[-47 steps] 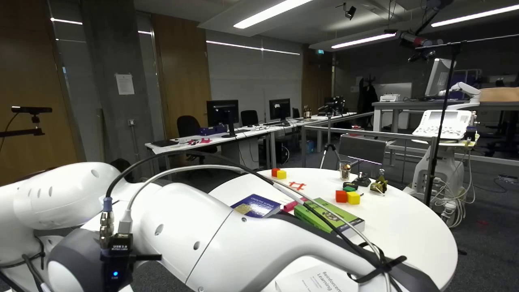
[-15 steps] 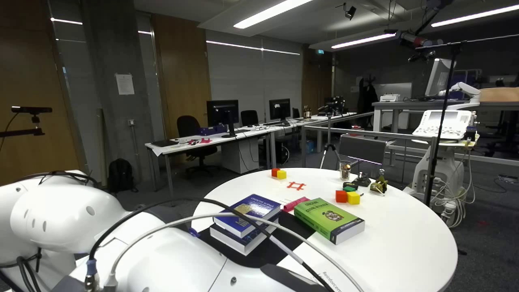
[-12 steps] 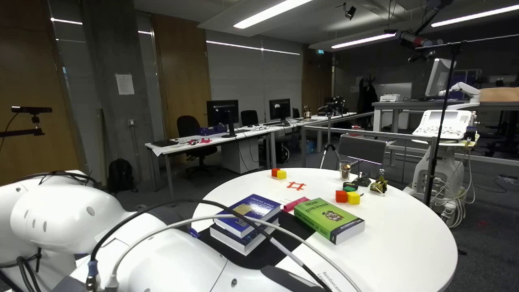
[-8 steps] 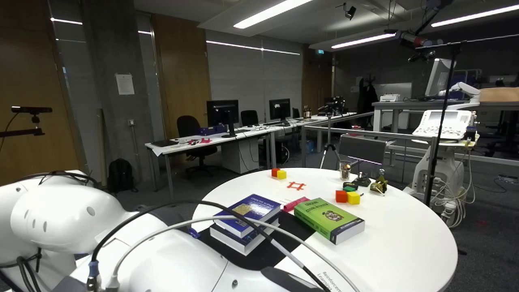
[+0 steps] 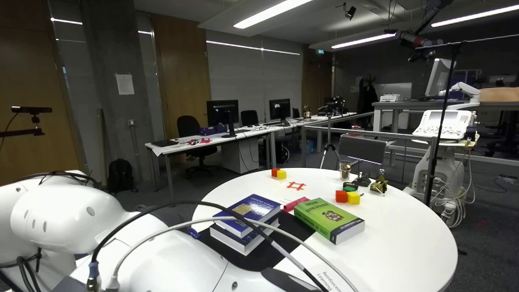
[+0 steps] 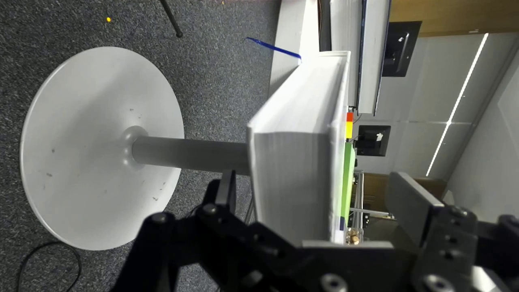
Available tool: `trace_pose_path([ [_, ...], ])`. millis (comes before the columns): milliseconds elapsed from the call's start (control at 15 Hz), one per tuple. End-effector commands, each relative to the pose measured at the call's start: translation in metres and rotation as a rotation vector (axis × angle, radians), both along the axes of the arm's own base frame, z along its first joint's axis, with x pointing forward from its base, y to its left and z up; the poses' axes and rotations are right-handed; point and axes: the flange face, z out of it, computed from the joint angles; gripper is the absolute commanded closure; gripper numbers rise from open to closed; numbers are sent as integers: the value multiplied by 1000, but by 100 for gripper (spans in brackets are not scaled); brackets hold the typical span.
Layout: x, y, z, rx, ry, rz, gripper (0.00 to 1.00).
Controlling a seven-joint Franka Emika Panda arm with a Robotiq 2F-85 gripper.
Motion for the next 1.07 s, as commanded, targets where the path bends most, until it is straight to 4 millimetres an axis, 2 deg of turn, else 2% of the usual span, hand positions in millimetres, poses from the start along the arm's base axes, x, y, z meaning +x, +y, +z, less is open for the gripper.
trace_pose_path([
  [0,-10,-1,7,55,-65,3,0],
  [200,-21,0,9,85,-74,30,0],
  [333,-27,0,9,96,-82,40,4],
  [533,-31,0,7,101,-92,36,0],
  [1000,-16,0,5,97,-141,-27,0],
])
